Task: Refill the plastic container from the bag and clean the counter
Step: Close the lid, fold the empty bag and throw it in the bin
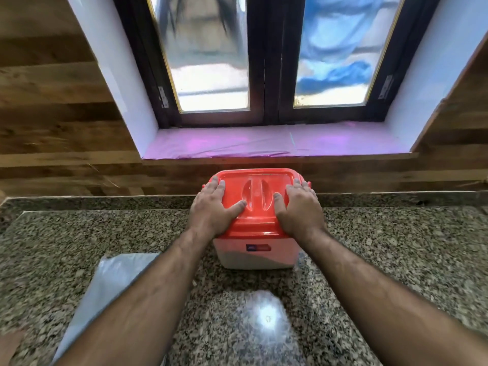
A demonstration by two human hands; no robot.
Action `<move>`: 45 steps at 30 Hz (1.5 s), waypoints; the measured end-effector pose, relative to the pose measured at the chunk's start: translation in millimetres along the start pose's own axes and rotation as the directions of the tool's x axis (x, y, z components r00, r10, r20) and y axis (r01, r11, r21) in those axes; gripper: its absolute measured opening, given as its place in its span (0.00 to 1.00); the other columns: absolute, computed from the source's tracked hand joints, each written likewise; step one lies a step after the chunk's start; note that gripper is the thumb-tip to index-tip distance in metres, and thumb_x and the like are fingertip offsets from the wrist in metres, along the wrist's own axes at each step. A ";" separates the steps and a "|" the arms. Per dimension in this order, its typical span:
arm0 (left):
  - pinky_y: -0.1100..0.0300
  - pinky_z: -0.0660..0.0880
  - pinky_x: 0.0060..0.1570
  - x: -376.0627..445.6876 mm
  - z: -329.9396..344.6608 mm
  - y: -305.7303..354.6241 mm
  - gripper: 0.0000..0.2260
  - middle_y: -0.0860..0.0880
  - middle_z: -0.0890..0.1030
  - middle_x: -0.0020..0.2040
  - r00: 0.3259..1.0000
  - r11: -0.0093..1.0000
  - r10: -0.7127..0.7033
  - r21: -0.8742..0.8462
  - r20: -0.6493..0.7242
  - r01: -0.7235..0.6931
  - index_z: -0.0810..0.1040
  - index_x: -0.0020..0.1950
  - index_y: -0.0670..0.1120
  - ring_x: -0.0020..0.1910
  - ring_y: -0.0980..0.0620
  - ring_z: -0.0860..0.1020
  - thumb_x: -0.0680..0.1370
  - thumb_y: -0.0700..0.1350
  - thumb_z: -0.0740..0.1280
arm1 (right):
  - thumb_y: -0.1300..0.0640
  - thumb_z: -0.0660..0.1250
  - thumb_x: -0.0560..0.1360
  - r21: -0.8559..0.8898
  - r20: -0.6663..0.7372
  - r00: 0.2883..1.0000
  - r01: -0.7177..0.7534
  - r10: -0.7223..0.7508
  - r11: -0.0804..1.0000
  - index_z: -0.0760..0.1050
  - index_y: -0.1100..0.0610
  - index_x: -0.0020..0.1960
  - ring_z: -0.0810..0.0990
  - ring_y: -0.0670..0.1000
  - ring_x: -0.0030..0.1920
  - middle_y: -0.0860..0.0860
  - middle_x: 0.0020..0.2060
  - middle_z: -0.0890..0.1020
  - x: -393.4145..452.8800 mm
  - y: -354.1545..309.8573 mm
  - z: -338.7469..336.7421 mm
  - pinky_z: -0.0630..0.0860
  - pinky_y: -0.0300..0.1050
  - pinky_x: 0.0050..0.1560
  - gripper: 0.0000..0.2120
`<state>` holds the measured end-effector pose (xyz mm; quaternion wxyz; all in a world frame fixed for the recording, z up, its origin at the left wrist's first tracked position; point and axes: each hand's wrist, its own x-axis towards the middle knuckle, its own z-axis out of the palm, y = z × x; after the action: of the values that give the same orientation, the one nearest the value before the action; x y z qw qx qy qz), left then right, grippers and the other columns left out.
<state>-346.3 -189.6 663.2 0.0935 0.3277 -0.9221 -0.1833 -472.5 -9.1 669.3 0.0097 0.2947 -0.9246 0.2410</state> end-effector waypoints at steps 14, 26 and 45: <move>0.48 0.54 0.86 66.5 8.4 -9.3 0.35 0.50 0.50 0.90 0.998 0.998 -0.042 -0.044 0.041 0.044 0.57 0.89 0.51 0.88 0.49 0.52 0.85 0.65 0.59 | 0.41 0.58 0.82 -0.018 -0.060 0.998 0.005 -0.006 1.000 0.80 0.61 0.68 0.69 0.64 0.79 0.62 0.76 0.75 50.6 6.0 23.4 0.63 0.59 0.81 0.28; 0.40 0.45 0.86 -34.1 16.9 -62.3 0.36 0.50 0.40 0.89 0.983 0.980 0.159 -0.138 0.087 -0.146 0.40 0.89 0.49 0.88 0.50 0.42 0.89 0.61 0.54 | 0.37 0.53 0.84 -0.176 -0.022 0.914 0.395 -0.404 0.902 0.48 0.55 0.88 0.41 0.59 0.87 0.57 0.87 0.46 -66.4 -9.0 87.9 0.36 0.65 0.83 0.39; 0.55 0.68 0.78 -183.9 0.3 -377.5 0.39 0.50 0.70 0.81 0.865 0.890 -0.351 -0.158 0.359 0.427 0.59 0.88 0.48 0.79 0.48 0.71 0.80 0.54 0.70 | 0.43 0.80 0.70 0.154 0.677 0.722 -0.331 0.145 0.931 0.76 0.55 0.67 0.85 0.60 0.60 0.57 0.60 0.85 -159.1 -177.6 249.0 0.79 0.44 0.55 0.31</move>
<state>10.0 -343.1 502.6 -0.0589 0.4605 -0.8112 -0.3555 -212.4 -161.7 502.0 -0.3850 0.2363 -0.8584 0.2428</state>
